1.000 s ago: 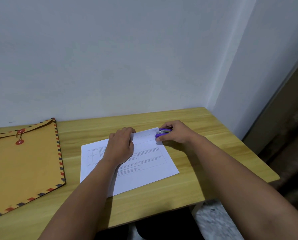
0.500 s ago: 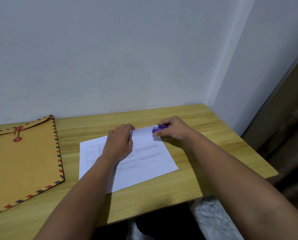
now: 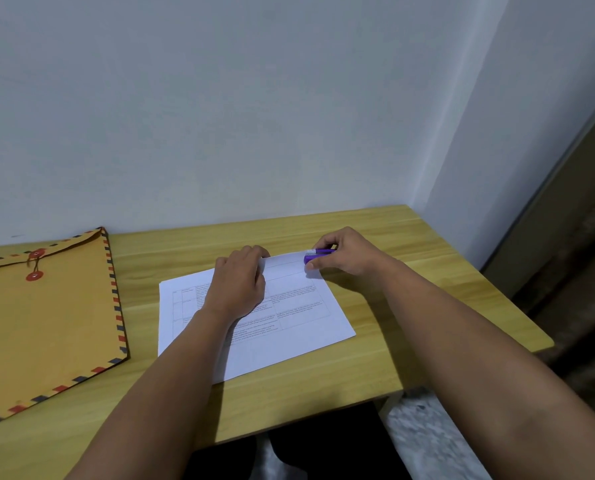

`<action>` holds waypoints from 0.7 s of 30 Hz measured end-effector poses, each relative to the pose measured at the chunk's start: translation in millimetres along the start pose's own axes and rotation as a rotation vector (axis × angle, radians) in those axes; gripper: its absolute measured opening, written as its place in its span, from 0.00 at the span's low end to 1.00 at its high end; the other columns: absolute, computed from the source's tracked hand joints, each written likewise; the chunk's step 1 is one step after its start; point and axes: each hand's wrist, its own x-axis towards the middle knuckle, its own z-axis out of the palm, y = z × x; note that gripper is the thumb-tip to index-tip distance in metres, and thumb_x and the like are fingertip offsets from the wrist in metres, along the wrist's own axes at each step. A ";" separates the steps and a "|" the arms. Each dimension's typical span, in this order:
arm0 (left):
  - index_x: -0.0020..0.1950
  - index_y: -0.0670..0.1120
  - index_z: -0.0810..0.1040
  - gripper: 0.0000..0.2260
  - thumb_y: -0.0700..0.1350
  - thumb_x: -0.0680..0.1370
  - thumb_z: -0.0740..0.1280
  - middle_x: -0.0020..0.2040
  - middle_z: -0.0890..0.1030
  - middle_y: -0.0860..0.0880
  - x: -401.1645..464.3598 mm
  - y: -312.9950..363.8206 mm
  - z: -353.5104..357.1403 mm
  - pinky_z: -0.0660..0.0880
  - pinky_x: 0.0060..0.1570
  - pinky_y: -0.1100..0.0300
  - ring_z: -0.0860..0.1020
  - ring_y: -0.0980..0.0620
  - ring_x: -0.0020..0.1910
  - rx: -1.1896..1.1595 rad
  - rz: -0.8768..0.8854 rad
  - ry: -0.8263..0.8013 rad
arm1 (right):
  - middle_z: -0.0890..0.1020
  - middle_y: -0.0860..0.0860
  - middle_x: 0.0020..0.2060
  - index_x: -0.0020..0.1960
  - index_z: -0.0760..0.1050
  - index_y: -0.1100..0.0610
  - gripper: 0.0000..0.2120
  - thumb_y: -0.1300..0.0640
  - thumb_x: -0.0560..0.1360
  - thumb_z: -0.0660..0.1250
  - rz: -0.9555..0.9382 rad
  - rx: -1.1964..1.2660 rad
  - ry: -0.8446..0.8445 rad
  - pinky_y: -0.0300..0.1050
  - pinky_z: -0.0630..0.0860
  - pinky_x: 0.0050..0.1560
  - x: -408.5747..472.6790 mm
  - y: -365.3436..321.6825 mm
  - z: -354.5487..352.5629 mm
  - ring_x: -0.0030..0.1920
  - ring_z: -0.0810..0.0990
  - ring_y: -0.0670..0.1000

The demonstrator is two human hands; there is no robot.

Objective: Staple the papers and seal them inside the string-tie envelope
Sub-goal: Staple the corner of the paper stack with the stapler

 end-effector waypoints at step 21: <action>0.63 0.48 0.79 0.20 0.45 0.73 0.60 0.52 0.76 0.46 4.7 -2.6 0.4 0.70 0.49 0.46 0.74 0.39 0.51 0.102 -0.001 -0.052 | 0.85 0.48 0.50 0.56 0.86 0.51 0.25 0.38 0.66 0.82 0.115 -0.383 0.274 0.49 0.80 0.55 -28.8 29.9 -26.7 0.51 0.83 0.51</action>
